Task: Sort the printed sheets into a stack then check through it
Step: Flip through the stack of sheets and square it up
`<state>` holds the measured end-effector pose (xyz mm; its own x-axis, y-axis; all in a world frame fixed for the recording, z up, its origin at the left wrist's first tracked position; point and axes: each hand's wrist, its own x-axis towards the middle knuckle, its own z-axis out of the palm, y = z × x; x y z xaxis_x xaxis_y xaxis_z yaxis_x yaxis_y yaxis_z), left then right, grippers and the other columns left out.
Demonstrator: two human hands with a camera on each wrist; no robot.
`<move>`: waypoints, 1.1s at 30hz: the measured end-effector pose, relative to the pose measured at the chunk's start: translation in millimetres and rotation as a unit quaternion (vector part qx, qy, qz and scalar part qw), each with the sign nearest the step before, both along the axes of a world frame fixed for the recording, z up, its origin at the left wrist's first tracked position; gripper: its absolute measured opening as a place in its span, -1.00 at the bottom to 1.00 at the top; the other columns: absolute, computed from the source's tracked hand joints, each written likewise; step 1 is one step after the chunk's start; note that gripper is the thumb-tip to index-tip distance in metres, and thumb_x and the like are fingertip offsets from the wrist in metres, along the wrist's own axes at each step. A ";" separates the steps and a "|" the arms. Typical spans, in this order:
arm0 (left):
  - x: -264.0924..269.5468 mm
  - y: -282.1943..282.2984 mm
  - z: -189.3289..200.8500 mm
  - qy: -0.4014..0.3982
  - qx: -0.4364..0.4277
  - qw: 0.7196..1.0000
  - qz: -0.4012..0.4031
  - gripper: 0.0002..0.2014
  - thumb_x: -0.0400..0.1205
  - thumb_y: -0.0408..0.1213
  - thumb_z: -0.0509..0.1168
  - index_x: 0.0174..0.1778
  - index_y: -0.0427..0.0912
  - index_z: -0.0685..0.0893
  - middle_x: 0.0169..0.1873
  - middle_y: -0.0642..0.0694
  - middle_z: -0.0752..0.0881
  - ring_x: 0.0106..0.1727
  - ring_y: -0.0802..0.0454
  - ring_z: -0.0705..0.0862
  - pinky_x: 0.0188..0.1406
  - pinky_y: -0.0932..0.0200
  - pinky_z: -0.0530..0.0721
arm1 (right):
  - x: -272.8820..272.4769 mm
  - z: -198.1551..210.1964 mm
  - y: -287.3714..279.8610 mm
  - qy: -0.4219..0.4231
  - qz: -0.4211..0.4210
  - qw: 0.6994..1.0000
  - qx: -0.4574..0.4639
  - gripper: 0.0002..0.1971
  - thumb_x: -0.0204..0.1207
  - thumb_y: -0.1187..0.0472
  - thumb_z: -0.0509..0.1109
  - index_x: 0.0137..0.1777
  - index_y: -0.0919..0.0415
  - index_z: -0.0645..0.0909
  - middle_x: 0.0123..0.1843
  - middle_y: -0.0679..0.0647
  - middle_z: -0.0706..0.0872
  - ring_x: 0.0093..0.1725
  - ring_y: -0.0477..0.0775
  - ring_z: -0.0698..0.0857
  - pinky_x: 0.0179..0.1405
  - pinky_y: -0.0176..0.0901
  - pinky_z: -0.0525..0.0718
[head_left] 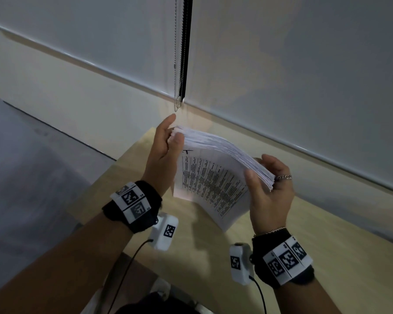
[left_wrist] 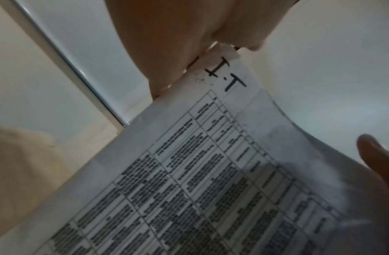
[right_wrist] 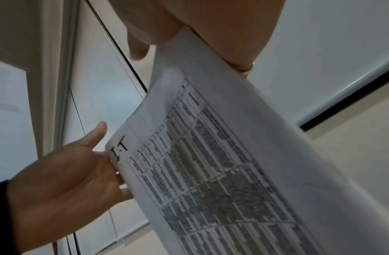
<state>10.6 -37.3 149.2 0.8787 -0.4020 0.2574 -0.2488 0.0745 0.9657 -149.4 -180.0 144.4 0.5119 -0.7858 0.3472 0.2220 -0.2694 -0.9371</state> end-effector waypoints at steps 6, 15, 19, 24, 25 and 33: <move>27.1 5.4 -33.7 0.032 0.105 0.988 -0.106 -0.61 0.50 -0.42 0.54 0.20 -0.31 0.59 -0.12 0.03 0.70 -0.18 0.25 0.75 -0.15 0.32 0.69 | 2.7 -18.9 -13.6 0.080 0.054 0.993 0.061 -0.63 0.31 0.42 0.65 0.09 0.16 0.73 -0.05 -0.03 0.86 -0.03 -0.13 0.82 -0.02 -0.24 0.73; 9.8 10.8 -43.9 0.031 0.107 0.988 -0.109 -0.70 0.47 -0.34 0.58 0.09 -0.08 0.76 -0.06 0.11 0.87 0.02 0.16 0.83 0.01 0.24 0.75 | -5.9 -35.0 -19.8 0.095 0.058 0.990 0.084 -0.70 0.30 0.50 0.62 0.03 0.31 0.77 -0.15 -0.08 0.88 -0.12 -0.10 0.85 -0.07 -0.20 0.81; -1.9 9.7 -54.9 0.074 0.112 0.984 -0.115 -0.78 0.49 -0.27 0.55 0.00 0.08 0.78 -0.09 0.24 0.86 0.02 0.22 0.83 -0.04 0.33 0.71 | -5.9 -47.8 -17.8 0.128 0.054 0.983 0.116 -0.73 0.31 0.42 0.64 0.01 0.28 0.77 -0.13 -0.02 0.89 -0.09 -0.01 0.86 -0.08 -0.14 0.82; -8.7 6.6 -51.1 0.088 0.112 0.986 -0.090 -0.77 0.51 -0.24 0.54 0.04 0.11 0.78 -0.09 0.26 0.85 0.02 0.29 0.81 0.00 0.23 0.75 | -0.2 -47.8 -14.1 0.127 0.030 0.981 0.140 -0.81 0.33 0.38 0.63 -0.09 0.17 0.77 -0.21 -0.08 0.88 -0.20 -0.08 0.85 -0.19 -0.21 0.78; -5.8 6.7 -47.3 0.080 0.120 0.986 -0.088 -0.74 0.50 -0.23 0.55 0.09 0.03 0.78 -0.05 0.20 0.85 0.03 0.28 0.81 0.06 0.14 0.78 | 0.8 -43.7 -14.6 0.127 0.030 0.981 0.143 -0.82 0.34 0.38 0.63 -0.09 0.20 0.77 -0.23 -0.09 0.88 -0.22 -0.10 0.84 -0.22 -0.24 0.77; 1.4 4.4 36.5 -0.393 0.216 0.893 0.038 -0.11 0.32 0.11 0.56 0.56 -0.09 0.44 0.54 -0.04 0.48 0.61 -0.11 0.34 0.54 -0.27 0.35 | 13.5 3.2 -37.6 0.231 0.034 0.951 -0.203 -0.77 0.40 0.05 0.61 -0.21 0.24 0.76 -0.32 -0.03 0.74 -0.32 -0.06 0.72 -0.32 -0.28 0.63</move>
<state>12.0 -32.9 185.7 0.5242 -0.5600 0.6416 -0.8506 -0.3084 0.4258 -135.9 -217.6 147.5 0.7284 -0.5947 0.3402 -0.1585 -0.6294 -0.7608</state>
